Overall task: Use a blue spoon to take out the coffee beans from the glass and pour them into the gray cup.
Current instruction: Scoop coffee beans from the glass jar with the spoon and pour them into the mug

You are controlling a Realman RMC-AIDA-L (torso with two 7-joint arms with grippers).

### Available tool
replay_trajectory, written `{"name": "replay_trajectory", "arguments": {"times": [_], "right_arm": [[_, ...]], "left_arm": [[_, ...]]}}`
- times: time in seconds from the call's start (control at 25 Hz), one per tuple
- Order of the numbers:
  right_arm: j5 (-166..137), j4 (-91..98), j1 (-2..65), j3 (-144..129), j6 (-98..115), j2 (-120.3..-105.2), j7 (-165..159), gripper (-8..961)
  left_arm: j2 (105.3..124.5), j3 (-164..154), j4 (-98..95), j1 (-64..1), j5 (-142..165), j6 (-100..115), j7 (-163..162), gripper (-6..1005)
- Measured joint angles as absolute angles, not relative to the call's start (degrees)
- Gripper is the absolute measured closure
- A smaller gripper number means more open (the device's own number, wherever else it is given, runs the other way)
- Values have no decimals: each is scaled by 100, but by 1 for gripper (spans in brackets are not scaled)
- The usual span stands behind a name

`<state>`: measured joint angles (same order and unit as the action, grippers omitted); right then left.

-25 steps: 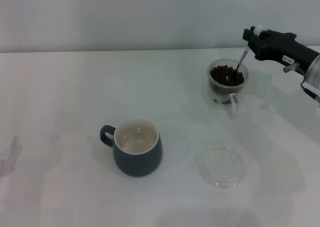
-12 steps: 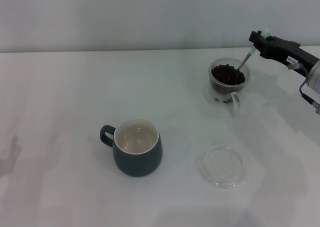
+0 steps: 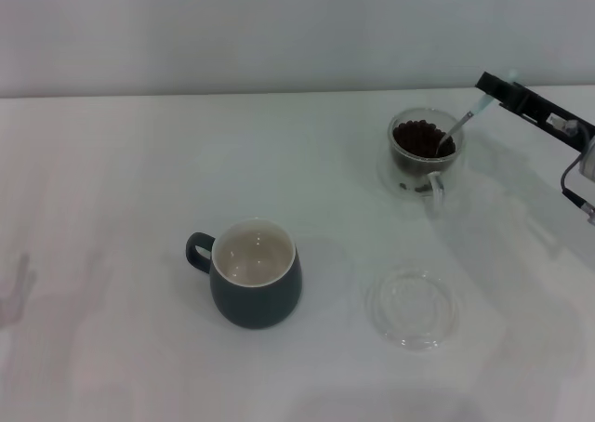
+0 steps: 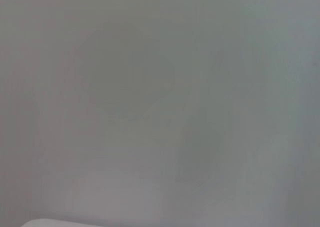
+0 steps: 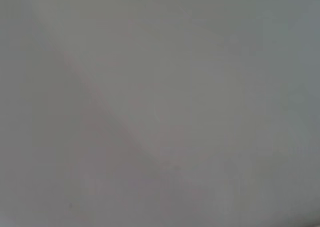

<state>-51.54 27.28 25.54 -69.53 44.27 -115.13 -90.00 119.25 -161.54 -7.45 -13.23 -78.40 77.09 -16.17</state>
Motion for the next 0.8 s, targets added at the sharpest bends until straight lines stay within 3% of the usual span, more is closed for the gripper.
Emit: {"name": "replay_trajectory", "arguments": {"times": [0.8], "right_arm": [[-4436, 2224, 2503, -6777, 4617, -11532, -9801, 803]], "left_arm": [[11936, -16155, -783, -1144, -7839, 7838, -1626, 107]]}}
